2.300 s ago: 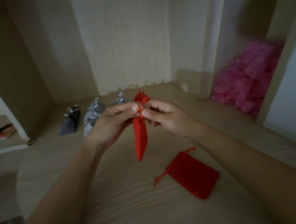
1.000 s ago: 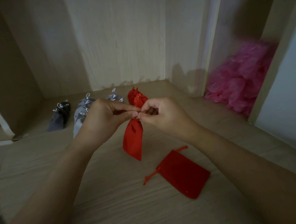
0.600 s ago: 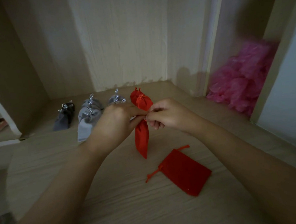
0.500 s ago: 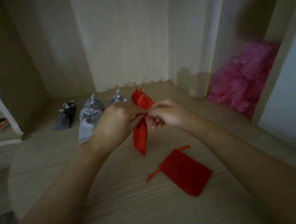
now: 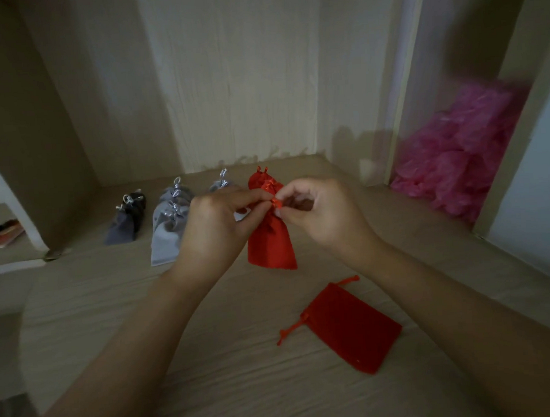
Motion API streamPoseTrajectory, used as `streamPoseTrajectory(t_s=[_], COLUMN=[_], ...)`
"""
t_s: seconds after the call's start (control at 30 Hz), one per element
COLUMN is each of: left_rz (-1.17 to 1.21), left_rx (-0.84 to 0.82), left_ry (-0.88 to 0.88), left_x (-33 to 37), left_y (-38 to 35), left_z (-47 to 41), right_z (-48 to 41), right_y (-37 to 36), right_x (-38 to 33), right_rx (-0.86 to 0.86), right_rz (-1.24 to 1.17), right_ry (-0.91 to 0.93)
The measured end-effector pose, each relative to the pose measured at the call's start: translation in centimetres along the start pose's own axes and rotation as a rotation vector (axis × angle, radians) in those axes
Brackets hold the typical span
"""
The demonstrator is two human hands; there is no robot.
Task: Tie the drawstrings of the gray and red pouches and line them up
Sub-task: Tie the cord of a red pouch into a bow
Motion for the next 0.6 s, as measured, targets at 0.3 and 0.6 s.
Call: streamPoseTrajectory(t_s=[0.3, 0.6], left_rz=[0.456, 0.537], left_rx=[-0.048, -0.083], left_ry=[0.413, 0.426], left_x=[-0.9, -1.3], left_y=[-0.6, -0.6], left_z=[0.2, 0.1], right_z=[0.2, 0.2], right_y=[0.3, 0.0], right_x=[-0.2, -0.2], right_rx=[0.030, 0.046], right_rz=[-0.106, -0.343], right_ry=[0.004, -0.128])
Point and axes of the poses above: each hand's wrist, its own z-axis away from the middle knuckle, its own y-axis out of the back of the hand, x = y × z, the point moved 5 cm from there along -z, towards the middle knuckle, and after that the axes turned 6 degrees about -z, right-handed, at the moved point
